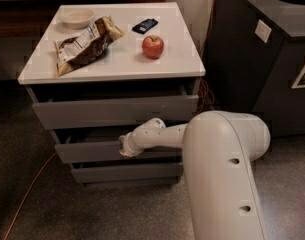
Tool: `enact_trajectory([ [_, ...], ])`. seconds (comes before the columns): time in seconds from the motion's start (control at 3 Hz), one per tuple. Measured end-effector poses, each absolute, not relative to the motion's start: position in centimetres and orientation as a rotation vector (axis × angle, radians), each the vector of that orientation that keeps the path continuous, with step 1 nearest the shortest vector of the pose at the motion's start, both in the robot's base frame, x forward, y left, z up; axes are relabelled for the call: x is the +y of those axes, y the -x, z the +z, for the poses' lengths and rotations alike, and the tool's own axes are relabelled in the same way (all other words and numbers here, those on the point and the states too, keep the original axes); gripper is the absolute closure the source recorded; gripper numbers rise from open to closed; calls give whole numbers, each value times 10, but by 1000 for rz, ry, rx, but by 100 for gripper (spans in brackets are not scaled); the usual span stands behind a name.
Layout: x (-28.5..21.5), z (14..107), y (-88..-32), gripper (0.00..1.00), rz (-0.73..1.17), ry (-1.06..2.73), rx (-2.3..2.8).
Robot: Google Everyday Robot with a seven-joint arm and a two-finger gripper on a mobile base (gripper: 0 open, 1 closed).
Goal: Open middle drawer
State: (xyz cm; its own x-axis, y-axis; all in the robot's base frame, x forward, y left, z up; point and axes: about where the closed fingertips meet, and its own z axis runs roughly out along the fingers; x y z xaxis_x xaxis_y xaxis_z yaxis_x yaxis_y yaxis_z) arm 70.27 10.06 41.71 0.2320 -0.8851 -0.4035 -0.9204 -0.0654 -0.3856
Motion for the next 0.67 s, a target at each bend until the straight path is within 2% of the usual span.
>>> enact_trajectory([
  [0.67, 101, 417, -703, 100, 81, 1945, 1651],
])
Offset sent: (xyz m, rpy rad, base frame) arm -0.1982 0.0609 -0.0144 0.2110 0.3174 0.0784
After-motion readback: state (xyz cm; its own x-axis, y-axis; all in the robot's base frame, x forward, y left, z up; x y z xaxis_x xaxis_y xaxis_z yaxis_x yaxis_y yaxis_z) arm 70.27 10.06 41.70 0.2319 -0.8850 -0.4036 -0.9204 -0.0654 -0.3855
